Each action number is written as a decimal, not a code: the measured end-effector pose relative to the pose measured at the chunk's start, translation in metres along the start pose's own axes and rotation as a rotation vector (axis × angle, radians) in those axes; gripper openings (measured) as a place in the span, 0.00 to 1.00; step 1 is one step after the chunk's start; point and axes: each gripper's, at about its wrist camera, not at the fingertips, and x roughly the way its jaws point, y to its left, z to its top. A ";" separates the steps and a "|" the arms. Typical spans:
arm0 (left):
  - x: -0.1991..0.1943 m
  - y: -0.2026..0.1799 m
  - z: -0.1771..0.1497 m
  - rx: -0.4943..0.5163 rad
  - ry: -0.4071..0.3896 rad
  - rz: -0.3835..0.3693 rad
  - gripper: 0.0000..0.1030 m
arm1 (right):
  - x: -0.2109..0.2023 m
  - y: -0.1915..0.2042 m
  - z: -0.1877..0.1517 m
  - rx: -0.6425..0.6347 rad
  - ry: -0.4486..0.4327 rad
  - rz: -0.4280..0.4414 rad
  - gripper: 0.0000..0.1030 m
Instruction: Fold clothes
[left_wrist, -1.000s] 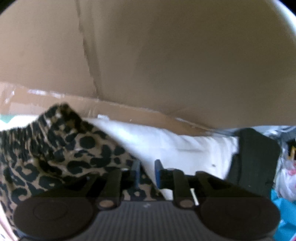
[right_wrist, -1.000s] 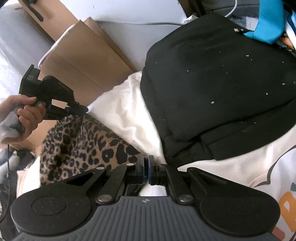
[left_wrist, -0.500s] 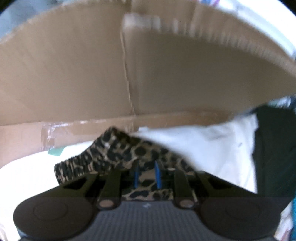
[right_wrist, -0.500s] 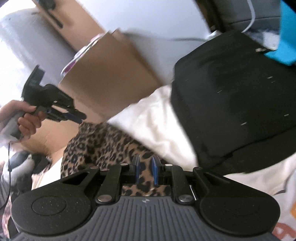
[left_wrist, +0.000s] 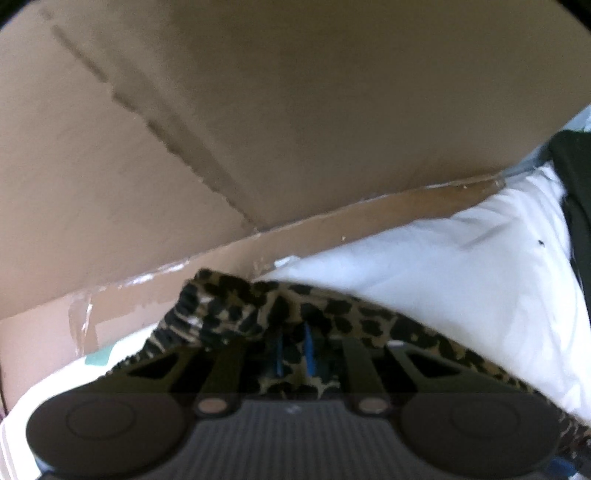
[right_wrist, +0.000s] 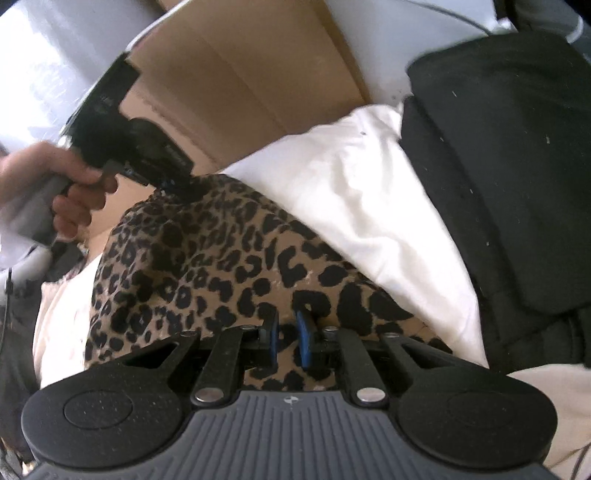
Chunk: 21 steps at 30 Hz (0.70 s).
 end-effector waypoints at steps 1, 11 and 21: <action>0.002 -0.001 0.000 0.005 -0.011 -0.002 0.08 | 0.000 0.000 0.000 -0.010 -0.006 -0.016 0.15; 0.006 -0.010 0.002 0.025 -0.066 -0.003 0.00 | 0.001 0.000 0.004 -0.062 -0.021 -0.108 0.04; -0.049 -0.029 -0.026 0.082 -0.085 -0.192 0.09 | 0.005 -0.008 0.013 -0.016 -0.037 -0.147 0.04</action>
